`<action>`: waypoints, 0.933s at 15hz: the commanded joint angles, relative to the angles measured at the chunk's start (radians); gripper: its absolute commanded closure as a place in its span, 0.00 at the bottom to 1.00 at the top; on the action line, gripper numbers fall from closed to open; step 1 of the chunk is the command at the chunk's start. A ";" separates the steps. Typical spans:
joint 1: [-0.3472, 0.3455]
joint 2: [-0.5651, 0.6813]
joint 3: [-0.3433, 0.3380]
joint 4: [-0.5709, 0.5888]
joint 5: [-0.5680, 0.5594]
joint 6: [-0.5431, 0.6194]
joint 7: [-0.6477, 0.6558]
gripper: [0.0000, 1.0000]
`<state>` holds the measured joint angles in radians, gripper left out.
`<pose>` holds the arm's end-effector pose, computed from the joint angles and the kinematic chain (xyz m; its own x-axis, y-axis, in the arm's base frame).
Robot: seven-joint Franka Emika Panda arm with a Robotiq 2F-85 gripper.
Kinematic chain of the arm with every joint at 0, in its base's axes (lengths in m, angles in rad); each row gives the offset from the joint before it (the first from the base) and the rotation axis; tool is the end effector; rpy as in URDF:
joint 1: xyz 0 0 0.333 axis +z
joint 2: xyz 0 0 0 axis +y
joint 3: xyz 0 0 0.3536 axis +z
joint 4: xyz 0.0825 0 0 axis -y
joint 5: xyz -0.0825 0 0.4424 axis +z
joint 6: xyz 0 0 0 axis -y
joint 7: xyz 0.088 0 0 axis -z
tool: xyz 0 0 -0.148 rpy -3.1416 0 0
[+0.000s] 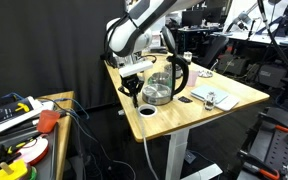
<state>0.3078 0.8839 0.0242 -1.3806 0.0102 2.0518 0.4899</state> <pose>0.7318 0.2504 0.1109 0.9645 -0.1737 -0.1987 -0.1616 -0.9839 0.0759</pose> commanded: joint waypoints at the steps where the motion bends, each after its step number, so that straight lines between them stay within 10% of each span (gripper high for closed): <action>1: -0.010 0.119 -0.007 0.025 0.004 0.047 -0.012 1.00; 14: 0.003 0.004 -0.004 -0.001 0.002 -0.002 -0.001 0.99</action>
<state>0.3092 0.8855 0.0218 -1.3858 0.0100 2.0528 0.4899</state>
